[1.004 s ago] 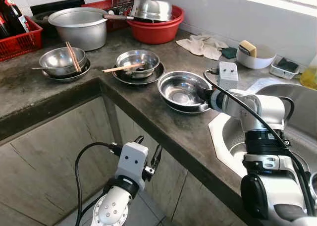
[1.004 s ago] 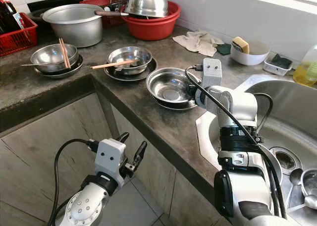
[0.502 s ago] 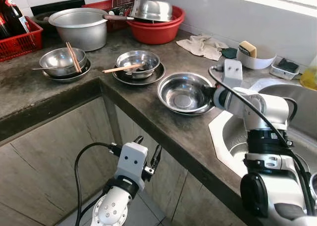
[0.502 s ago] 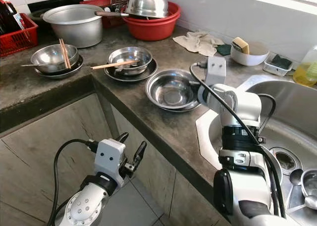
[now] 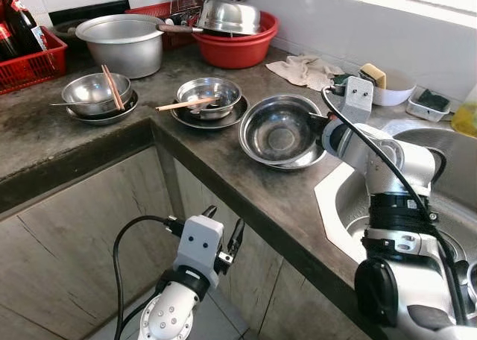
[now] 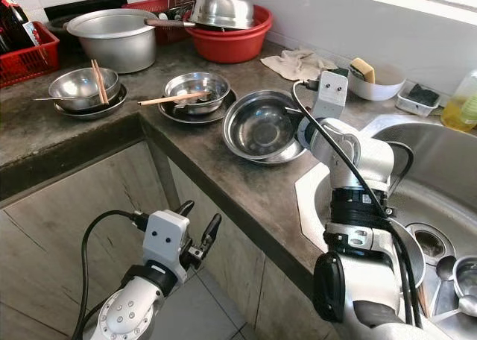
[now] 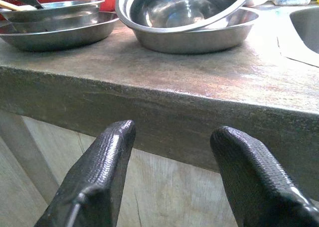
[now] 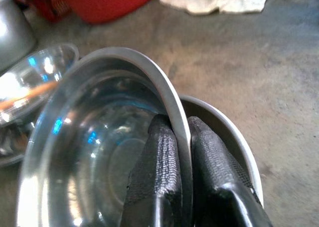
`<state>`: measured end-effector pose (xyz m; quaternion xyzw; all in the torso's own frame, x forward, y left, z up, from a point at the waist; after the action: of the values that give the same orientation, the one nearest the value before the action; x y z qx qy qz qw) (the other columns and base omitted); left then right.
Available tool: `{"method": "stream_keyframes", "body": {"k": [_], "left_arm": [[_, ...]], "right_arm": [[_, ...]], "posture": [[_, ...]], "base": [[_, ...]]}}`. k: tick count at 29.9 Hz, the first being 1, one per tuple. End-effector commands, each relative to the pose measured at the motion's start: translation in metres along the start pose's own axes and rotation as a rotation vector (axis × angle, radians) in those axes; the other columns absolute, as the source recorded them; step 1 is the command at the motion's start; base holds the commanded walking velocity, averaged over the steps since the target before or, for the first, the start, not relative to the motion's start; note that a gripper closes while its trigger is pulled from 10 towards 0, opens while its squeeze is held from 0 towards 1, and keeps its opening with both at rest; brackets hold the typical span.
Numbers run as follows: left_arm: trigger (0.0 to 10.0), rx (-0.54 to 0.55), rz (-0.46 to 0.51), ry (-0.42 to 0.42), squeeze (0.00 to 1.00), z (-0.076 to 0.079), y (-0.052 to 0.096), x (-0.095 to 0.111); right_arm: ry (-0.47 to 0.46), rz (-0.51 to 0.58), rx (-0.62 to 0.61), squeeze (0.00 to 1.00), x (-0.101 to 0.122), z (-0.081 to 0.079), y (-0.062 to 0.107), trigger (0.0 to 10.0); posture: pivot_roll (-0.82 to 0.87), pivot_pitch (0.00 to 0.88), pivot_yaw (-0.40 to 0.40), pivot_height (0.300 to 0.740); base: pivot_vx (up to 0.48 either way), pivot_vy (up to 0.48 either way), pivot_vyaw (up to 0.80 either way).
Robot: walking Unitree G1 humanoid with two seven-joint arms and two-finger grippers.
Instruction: Kitchen organization
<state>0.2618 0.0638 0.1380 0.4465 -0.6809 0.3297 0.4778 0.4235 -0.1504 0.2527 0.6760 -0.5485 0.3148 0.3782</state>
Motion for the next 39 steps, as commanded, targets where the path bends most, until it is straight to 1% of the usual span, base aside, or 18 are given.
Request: {"method": "stream_keyframes", "body": {"k": [1,4,7,9,13,17,19,21,22,24,26,27,28,29,30,32,35,39], "left_arm": [[10.0,0.007,0.002,-0.007,0.0,-0.001,0.0,0.001],[10.0,0.012,0.006,-0.003,0.0,-0.001,0.0,0.002],[10.0,0.019,0.011,0.001,0.0,-0.003,0.0,0.003],[10.0,0.018,0.011,-0.001,0.0,-0.003,0.0,0.003],[10.0,0.018,0.012,-0.002,0.0,-0.003,0.0,0.003],[10.0,0.02,0.013,-0.003,0.0,-0.003,0.0,0.003],[10.0,0.033,0.025,0.002,0.0,-0.006,0.0,0.006],[10.0,0.048,0.049,0.008,0.0,-0.008,0.001,0.011],[10.0,0.048,0.049,0.008,0.0,-0.008,0.001,0.011],[10.0,0.065,0.08,0.019,0.0,-0.012,-0.001,0.02],[10.0,0.067,0.085,0.02,0.0,-0.013,-0.002,0.022],[10.0,0.071,0.087,0.017,0.0,-0.015,-0.003,0.022],[10.0,0.071,0.087,0.017,0.0,-0.015,-0.003,0.022],[10.0,0.072,0.087,0.017,0.0,-0.015,-0.003,0.021],[10.0,0.072,0.087,0.017,0.0,-0.015,-0.003,0.021],[10.0,0.072,0.097,0.019,0.0,-0.015,-0.003,0.023],[10.0,0.078,0.108,0.02,0.0,-0.016,-0.004,0.026],[10.0,0.084,0.151,0.032,0.0,-0.019,-0.006,0.037]], "right_arm": [[-0.027,0.075,-0.01,0.0,0.01,0.003,0.004,0.0],[-0.024,0.139,0.018,0.0,0.013,-0.001,0.008,0.0],[-0.023,0.253,0.08,0.0,0.019,-0.012,0.018,0.0],[-0.054,0.27,0.081,0.0,0.016,-0.012,0.022,0.0],[-0.065,0.297,0.089,0.0,0.013,-0.013,0.027,0.0],[-0.025,0.361,0.099,0.0,0.016,-0.016,0.036,0.0],[0.079,0.46,0.104,0.0,0.024,-0.019,0.048,0.0],[0.144,0.52,0.108,0.0,0.027,-0.022,0.058,0.0],[0.144,0.52,0.108,0.0,0.027,-0.022,0.058,0.0],[0.184,0.56,0.106,0.0,0.026,-0.023,0.067,0.0],[0.19,0.567,0.103,0.0,0.026,-0.023,0.069,0.0],[0.23,0.585,0.086,0.0,0.024,-0.022,0.074,10.0],[0.23,0.585,0.086,0.0,0.024,-0.022,0.074,10.0],[0.287,0.602,0.086,0.0,0.02,-0.021,0.079,10.0],[0.287,0.602,0.086,0.0,0.02,-0.021,0.079,10.0],[0.341,0.619,0.085,0.0,0.015,-0.019,0.087,10.0],[0.374,0.628,0.077,0.0,0.012,-0.017,0.091,10.0],[0.413,0.64,0.057,0.0,0.008,-0.014,0.096,10.0]], "posture": [[0.16,0.094,-0.048,0.74],[0.16,0.094,-0.047,0.74],[0.16,0.094,-0.046,0.74],[0.16,0.093,-0.046,0.74],[0.16,0.094,-0.044,0.74],[0.16,0.093,-0.043,0.74],[0.15,0.092,-0.041,0.74],[0.15,0.091,-0.043,0.74],[0.15,0.091,-0.043,0.74],[0.16,0.089,-0.043,0.74],[0.16,0.089,-0.043,0.74],[0.15,0.087,-0.039,0.74],[0.15,0.087,-0.039,0.74],[0.15,0.087,-0.039,0.74],[0.15,0.087,-0.039,0.74],[0.15,0.081,-0.037,0.74],[0.15,0.076,-0.04,0.74],[0.14,0.075,-0.037,0.74]], "base": [[0.0,0.0,0.0],[0.0,0.0,0.0],[0.0,0.0,0.0],[0.0,0.0,0.0],[0.0,0.0,0.0],[0.0,0.0,0.0],[0.0,0.0,0.0],[0.0,0.0,0.0],[0.0,0.0,0.0],[0.0,0.0,0.0],[0.0,0.0,0.0],[0.0,0.0,0.0],[0.0,0.0,0.0],[0.0,0.0,0.0],[0.0,0.0,0.0],[0.0,0.0,0.0],[0.0,0.0,0.0],[0.0,0.0,-0.77]]}}
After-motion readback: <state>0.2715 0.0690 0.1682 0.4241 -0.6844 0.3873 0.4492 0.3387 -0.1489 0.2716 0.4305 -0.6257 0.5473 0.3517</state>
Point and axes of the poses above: a point about 5 cm out from each wrist's last joint towards the gripper, its own y axis pointing back from the gripper into the wrist, its own x axis along the axis of the wrist's last joint, z = x × y, the point moved 5 cm from there along -y, pointing out of the wrist towards the gripper, and after that the axes turned 10 degrees about -y, right-handed, at the moved point
